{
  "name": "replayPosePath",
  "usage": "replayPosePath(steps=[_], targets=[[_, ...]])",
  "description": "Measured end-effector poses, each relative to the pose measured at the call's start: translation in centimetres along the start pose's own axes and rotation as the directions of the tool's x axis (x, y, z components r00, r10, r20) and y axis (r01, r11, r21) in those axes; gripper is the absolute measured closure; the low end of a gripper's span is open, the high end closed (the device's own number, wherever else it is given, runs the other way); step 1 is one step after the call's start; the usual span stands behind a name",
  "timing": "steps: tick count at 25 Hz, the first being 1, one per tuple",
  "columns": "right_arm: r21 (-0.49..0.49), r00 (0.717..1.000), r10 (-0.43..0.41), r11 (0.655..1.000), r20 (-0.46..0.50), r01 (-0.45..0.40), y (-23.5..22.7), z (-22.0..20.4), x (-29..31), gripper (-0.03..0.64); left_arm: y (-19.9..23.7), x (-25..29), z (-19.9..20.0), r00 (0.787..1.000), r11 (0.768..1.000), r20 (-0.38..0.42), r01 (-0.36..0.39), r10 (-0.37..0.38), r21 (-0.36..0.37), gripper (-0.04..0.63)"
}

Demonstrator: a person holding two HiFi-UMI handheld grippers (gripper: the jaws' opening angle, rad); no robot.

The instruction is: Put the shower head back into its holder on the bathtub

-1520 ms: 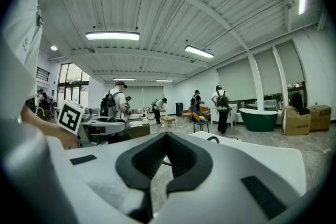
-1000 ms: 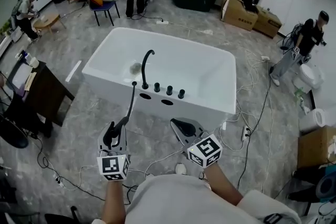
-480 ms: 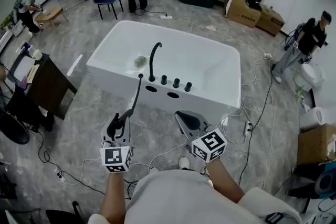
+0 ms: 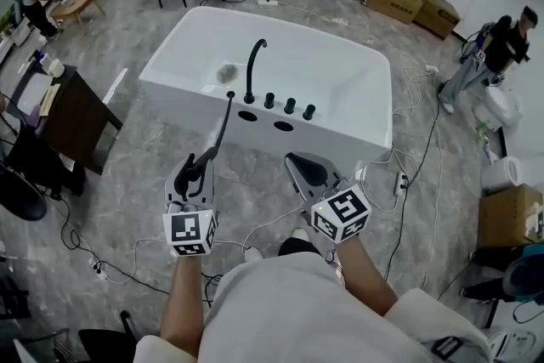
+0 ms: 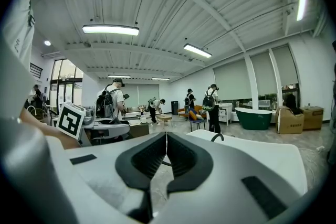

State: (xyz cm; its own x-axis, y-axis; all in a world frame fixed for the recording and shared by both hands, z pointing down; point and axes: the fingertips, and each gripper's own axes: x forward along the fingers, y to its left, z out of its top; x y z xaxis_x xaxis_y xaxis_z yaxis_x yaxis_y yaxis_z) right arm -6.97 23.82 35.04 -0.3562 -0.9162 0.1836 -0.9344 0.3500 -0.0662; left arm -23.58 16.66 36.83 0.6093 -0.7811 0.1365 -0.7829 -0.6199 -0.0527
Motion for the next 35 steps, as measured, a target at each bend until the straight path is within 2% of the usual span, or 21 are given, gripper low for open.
replayPosePath(steps=[11, 17, 25, 35], targets=[[0.02, 1.0, 0.003, 1.0, -0.013, -0.002, 1.0, -0.4, 1.6, 0.598, 0.8, 0.4, 0.4, 1.0, 1.0, 0.005, 0.028, -0.028, 0.012, 0.456], [0.025, 0.999, 0.033, 0.999, -0.003, -0.032, 0.7, -0.3, 3.9, 0.598, 1.7, 1.3, 1.6, 0.999, 0.999, 0.03, 0.027, -0.027, 0.027, 0.457], [0.028, 0.997, 0.072, 0.997, -0.007, -0.072, -2.1, -0.1, 8.7, 0.598, 3.4, 4.5, 3.7, 0.998, 1.0, 0.067, 0.003, -0.005, 0.03, 0.457], [0.053, 0.994, 0.11, 0.993, -0.03, -0.108, -8.8, 0.4, 16.3, 0.598, 5.5, 12.9, 5.3, 0.998, 1.0, 0.066, -0.003, 0.002, 0.02, 0.459]])
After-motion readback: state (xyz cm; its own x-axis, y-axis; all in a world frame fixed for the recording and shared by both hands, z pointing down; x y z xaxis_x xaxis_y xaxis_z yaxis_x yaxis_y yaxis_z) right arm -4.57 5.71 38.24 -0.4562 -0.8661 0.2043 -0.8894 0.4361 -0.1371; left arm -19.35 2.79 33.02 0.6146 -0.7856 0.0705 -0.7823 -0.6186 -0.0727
